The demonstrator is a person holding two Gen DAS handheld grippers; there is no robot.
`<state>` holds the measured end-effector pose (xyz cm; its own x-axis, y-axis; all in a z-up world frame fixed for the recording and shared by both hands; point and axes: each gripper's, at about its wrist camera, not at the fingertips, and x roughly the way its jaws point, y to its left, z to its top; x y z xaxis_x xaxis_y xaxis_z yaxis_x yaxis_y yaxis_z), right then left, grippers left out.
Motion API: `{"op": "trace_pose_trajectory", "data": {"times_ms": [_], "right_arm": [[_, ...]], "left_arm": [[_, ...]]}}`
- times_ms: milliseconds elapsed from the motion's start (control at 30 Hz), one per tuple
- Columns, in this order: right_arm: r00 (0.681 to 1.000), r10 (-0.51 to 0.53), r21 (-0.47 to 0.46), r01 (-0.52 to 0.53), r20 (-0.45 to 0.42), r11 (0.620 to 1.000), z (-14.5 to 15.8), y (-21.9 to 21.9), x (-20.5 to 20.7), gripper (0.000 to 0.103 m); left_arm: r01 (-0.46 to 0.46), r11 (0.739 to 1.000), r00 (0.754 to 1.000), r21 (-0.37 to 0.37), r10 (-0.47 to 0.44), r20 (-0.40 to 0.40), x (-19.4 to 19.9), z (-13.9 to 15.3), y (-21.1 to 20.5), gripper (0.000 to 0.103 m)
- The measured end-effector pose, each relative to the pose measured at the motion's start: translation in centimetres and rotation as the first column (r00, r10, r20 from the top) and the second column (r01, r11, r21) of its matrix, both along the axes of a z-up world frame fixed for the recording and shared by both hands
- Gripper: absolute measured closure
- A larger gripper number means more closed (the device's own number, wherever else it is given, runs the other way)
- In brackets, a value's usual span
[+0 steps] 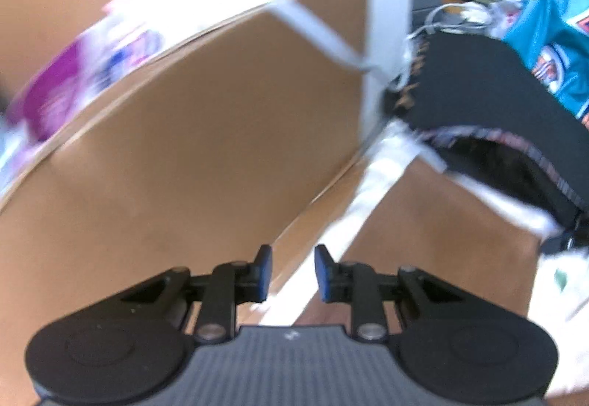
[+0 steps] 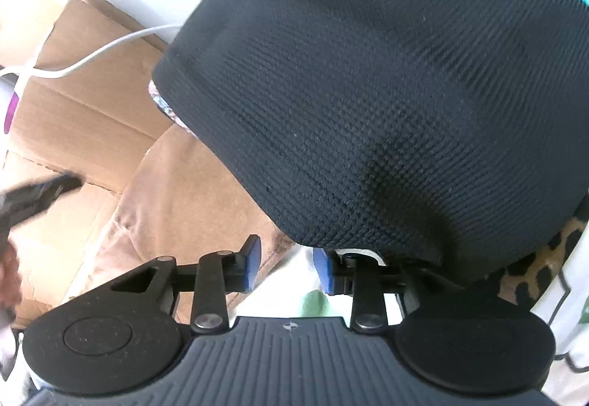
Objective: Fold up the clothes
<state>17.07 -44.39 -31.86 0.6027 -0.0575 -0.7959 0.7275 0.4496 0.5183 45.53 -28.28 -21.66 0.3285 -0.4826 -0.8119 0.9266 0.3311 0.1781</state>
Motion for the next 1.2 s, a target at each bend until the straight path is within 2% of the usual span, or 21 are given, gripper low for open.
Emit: {"op": "trace_pose_trajectory", "data": {"times_ms": [100, 200, 300, 400, 567, 633, 700, 833, 967, 1033, 1133, 1200], "right_arm": [[1.000, -0.011, 0.022, 0.011, -0.007, 1.000, -0.6, -0.3, 0.6, 0.064], [1.000, -0.025, 0.031, 0.025, 0.005, 0.999, -1.1, -0.8, 1.3, 0.065], [1.000, -0.023, 0.014, 0.023, 0.006, 1.000, -1.4, -0.8, 1.7, 0.098], [0.999, -0.029, -0.019, 0.030, 0.013, 0.999, -1.4, -0.8, 1.8, 0.098], [1.000, -0.014, -0.064, 0.013, -0.013, 0.998, -1.1, -0.4, 2.5, 0.096], [0.999, -0.021, -0.063, 0.019, -0.030, 0.998, -0.5, -0.4, 2.4, 0.090], [0.999, -0.020, -0.070, 0.017, -0.043, 0.997, 0.4, -0.3, 2.2, 0.089], [0.996, 0.071, -0.139, -0.078, -0.053, 0.987, 3.1, 0.2, 2.1, 0.089], [0.989, 0.143, -0.207, -0.147, -0.036, 0.967, 5.5, 1.3, 3.0, 0.087], [0.987, 0.162, -0.230, -0.162, -0.018, 0.960, 6.4, 1.7, 3.7, 0.081], [0.977, 0.214, -0.282, -0.202, 0.012, 0.938, 7.4, 2.5, 5.5, 0.076], [0.968, 0.250, -0.307, -0.230, 0.030, 0.924, 7.6, 2.9, 6.8, 0.073]], "left_arm": [[-0.104, 0.994, 0.994, 0.018, 0.104, 0.015, 1.5, -0.2, 4.1, 0.076], [-0.220, 0.975, 0.975, 0.033, 0.219, 0.042, 2.7, -0.3, 8.4, 0.076], [-0.342, 0.939, 0.939, 0.049, 0.338, 0.065, 3.1, -1.0, 12.2, 0.076], [-0.428, 0.902, 0.901, 0.061, 0.420, 0.111, 3.0, -1.0, 16.6, 0.069], [-0.568, 0.822, 0.820, 0.050, 0.559, 0.121, 2.7, -1.5, 23.5, 0.069], [-0.600, 0.799, 0.796, 0.026, 0.593, 0.122, 2.2, -1.7, 25.4, 0.069], [-0.621, 0.784, 0.778, -0.012, 0.618, 0.114, 1.5, -1.6, 27.1, 0.069], [-0.669, 0.738, 0.733, -0.091, 0.675, 0.085, 0.0, -1.7, 28.0, 0.068], [-0.693, 0.706, 0.706, -0.147, 0.706, 0.060, -1.2, -1.6, 28.1, 0.065], [-0.700, 0.694, 0.701, -0.171, 0.713, 0.024, -1.3, -1.7, 27.6, 0.065], [-0.690, 0.697, 0.712, -0.196, 0.703, -0.008, -1.6, -2.0, 26.2, 0.065], [-0.675, 0.713, 0.731, -0.187, 0.682, -0.037, -1.4, -2.4, 25.2, 0.065]]}}
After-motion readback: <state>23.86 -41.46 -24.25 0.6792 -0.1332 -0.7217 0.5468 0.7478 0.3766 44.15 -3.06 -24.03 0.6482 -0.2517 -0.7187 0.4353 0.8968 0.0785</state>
